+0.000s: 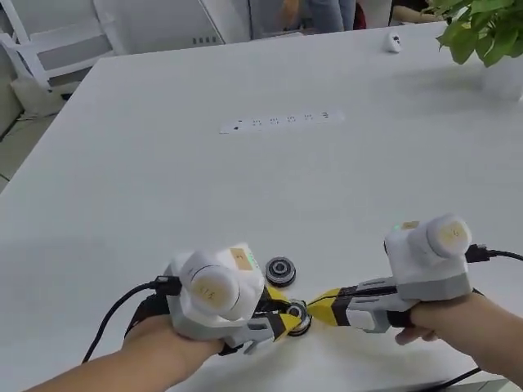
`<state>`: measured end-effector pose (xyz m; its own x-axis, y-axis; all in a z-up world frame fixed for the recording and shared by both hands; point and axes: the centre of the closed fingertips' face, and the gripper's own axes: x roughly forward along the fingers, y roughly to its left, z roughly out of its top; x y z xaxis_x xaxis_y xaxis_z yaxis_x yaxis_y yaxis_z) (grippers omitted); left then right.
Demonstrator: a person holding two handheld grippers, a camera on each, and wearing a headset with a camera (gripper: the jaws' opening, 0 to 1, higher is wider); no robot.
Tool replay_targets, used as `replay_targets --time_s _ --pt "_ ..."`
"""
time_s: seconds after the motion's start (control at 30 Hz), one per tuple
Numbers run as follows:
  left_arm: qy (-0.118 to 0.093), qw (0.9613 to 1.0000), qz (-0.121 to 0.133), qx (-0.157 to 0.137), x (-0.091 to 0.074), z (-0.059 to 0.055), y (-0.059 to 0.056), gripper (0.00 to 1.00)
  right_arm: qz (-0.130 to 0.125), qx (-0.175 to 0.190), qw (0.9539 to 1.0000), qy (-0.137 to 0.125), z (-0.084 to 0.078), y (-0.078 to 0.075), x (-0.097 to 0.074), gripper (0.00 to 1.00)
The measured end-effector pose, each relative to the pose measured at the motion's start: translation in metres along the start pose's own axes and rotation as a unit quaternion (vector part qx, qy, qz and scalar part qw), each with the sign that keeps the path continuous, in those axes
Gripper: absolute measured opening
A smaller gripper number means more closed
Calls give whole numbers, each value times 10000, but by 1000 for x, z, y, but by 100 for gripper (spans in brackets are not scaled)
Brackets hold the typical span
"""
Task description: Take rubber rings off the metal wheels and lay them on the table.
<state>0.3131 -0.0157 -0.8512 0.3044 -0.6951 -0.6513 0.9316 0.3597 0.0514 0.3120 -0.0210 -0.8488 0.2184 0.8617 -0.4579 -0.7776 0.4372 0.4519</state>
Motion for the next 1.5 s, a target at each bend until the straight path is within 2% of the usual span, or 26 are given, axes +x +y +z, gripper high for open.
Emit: replay_targets --time_s 0.63,0.67,0.7,0.73,0.8,1.2,1.5 --pt "24 10000 12 16 0 0 -1 12 203 43 9998 11 0 9 4 0" --pt "21 10000 19 19 0 0 -1 12 640 278 9975 -92 4 26 5 0" --pt "5 10000 35 59 0 1 0 12 448 145 9987 -197 8 22 6 0" --pt "9 10000 22 37 1 0 -1 12 457 -162 9988 23 3 23 5 0" --pt "-4 10000 18 33 1 -1 -1 12 451 -36 9990 -55 5 24 6 0" --pt "-52 10000 2 8 0 0 -2 12 221 -27 9997 -84 3 10 2 0" --pt "-53 10000 -64 -10 0 1 -2 14 199 -29 9997 -118 4 8 0 0"
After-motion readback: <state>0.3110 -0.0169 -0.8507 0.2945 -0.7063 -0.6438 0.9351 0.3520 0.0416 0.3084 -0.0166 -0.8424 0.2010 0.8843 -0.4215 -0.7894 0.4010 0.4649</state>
